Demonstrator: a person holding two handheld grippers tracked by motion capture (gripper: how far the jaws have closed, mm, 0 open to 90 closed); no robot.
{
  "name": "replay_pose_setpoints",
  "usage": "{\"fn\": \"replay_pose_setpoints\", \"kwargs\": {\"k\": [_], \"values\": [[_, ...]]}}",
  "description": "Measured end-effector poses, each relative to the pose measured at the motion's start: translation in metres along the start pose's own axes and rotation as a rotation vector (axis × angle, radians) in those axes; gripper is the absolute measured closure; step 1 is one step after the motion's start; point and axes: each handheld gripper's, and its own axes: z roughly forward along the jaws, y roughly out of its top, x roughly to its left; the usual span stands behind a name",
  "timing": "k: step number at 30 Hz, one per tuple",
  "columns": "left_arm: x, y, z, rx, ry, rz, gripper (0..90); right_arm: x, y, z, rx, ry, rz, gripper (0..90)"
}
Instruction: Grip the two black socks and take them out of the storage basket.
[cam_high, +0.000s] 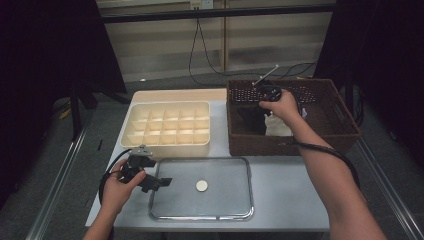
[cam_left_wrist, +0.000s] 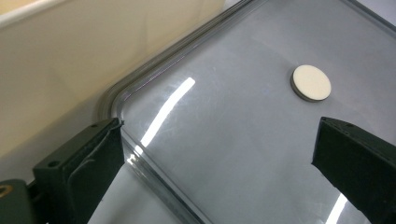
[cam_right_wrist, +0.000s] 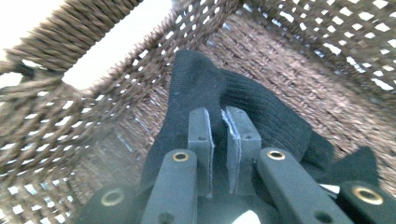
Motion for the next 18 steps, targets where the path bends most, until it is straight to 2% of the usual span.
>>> {"fn": "replay_pose_setpoints", "kwargs": {"k": [2,8,18], "values": [[-0.001,0.000,0.001,0.006,0.008,0.002,1.9,0.001,0.001,-0.008,-0.008,-0.001,0.001,81.4],[-0.003,0.002,0.002,0.001,-0.004,0.004,1.9,0.006,0.004,-0.031,-0.040,0.018,0.016,81.3],[-0.008,0.005,0.006,0.001,-0.018,0.010,1.9,0.018,0.005,-0.059,-0.064,0.029,0.011,81.3]]}}
